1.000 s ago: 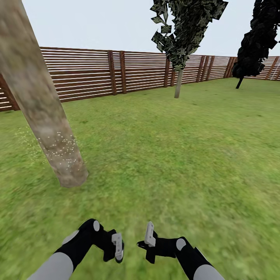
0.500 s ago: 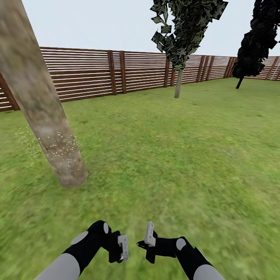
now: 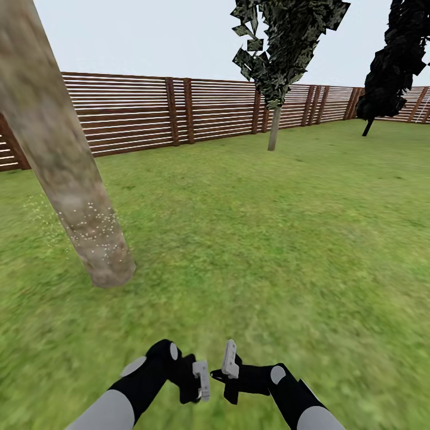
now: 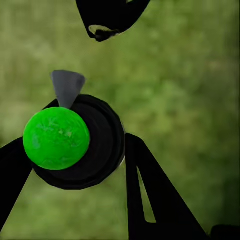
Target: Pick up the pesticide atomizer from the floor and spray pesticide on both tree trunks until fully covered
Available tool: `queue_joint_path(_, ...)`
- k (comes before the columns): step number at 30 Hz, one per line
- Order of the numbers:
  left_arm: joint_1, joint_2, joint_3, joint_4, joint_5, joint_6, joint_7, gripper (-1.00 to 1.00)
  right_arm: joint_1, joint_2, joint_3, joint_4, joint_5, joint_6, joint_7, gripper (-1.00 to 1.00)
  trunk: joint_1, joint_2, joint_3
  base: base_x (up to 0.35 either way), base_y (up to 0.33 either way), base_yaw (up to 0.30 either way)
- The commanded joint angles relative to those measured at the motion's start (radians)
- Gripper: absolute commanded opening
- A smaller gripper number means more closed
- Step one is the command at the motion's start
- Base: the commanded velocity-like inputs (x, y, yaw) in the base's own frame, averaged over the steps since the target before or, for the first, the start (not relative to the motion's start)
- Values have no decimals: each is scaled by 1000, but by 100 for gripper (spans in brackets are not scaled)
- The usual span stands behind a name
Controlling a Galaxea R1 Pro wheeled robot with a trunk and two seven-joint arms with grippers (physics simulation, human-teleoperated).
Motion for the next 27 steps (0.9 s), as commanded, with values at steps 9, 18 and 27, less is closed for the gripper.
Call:
queue_joint_path(9,1,-11,-1,20,2,9,13,-100,-1,1,-8,-1,6,-3,6,-100,0,0,-1,0,0,0)
queue_joint_path(18,1,-9,-1,43,2,-3,9,-100,-1,1,-8,-1,6,-3,6,-100,0,0,-1,0,0,0)
queue_joint_path(27,1,-9,-1,42,7,-7,7,-100,-1,1,-8,-1,6,-3,6,-100,0,0,-1,0,0,0)
